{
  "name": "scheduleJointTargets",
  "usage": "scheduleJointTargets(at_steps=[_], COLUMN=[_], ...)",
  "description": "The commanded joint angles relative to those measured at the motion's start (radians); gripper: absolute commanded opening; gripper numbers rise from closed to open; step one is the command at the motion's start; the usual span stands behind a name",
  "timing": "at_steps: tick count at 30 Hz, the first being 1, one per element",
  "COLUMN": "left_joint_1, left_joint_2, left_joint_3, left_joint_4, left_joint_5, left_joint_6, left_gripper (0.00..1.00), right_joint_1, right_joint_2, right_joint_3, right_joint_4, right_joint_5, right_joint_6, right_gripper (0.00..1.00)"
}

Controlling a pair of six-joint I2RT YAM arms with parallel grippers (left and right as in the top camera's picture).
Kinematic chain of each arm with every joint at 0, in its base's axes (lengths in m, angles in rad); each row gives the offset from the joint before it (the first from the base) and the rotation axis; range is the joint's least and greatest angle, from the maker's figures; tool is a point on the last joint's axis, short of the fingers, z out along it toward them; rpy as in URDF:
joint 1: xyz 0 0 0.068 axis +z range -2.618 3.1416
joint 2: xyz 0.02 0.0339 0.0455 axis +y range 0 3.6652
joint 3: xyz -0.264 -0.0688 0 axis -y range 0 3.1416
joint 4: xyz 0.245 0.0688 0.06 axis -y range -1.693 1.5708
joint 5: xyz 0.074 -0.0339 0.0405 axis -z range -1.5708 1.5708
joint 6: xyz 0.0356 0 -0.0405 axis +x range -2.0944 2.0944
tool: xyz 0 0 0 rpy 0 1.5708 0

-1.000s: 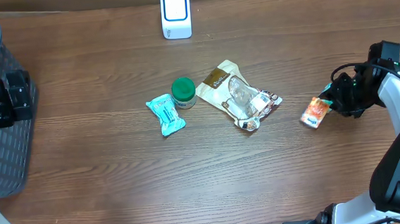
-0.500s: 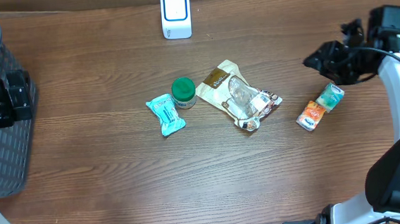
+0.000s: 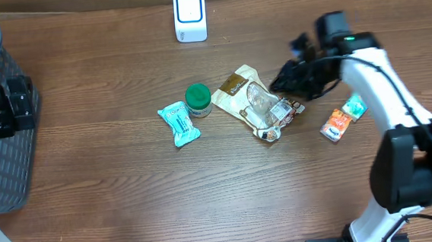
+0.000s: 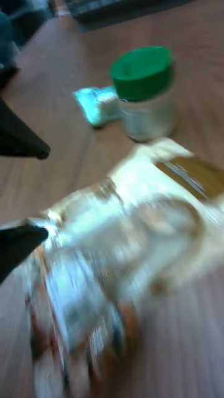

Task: Scan the item barcode
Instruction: 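Move the right gripper back to the pile and grasp the snack bag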

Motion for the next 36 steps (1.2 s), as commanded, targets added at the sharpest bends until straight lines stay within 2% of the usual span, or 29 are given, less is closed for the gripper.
scheduleJointTargets(at_steps=[1,5,8,14,19,25,30,32,36], left_joint_1=[0.004,0.004,0.004,0.004,0.004,0.004,0.004,0.004,0.004], left_joint_2=[-0.001,-0.001,-0.001,-0.001,-0.001,-0.001,-0.001,-0.001,-0.001], left_joint_3=[0.002,0.002,0.002,0.002,0.002,0.002,0.002,0.002,0.002], left_joint_4=[0.004,0.004,0.004,0.004,0.004,0.004,0.004,0.004,0.004], left_joint_5=[0.006,0.007,0.006,0.006,0.006,0.006,0.006,0.006,0.006], left_joint_6=[0.015,0.015,0.015,0.015,0.015,0.015,0.015,0.015,0.015], left_gripper=[0.99,0.99,1.0,1.0,0.99,1.0,0.99,0.99,0.99], right_joint_1=[0.114,0.214,0.27,0.315,0.307,0.229,0.072,0.019,-0.077], right_joint_2=[-0.006,-0.006,-0.006,-0.006,-0.006,-0.006,-0.006,-0.006,-0.006], right_joint_3=[-0.015,-0.08,-0.161,-0.283,-0.343,-0.359,-0.359,-0.359,-0.36], right_joint_4=[-0.018,0.005,0.064,0.198,0.223,0.218,0.273,0.316,0.465], right_joint_5=[0.007,0.119,0.133,0.143,0.343,0.505,0.517,0.496,0.289], right_joint_6=[0.041,0.19,0.268,0.33,0.395,0.422,0.409,0.402,0.327], right_gripper=[0.31,0.34,0.36,0.38,0.41,0.41,0.41,0.41,0.41])
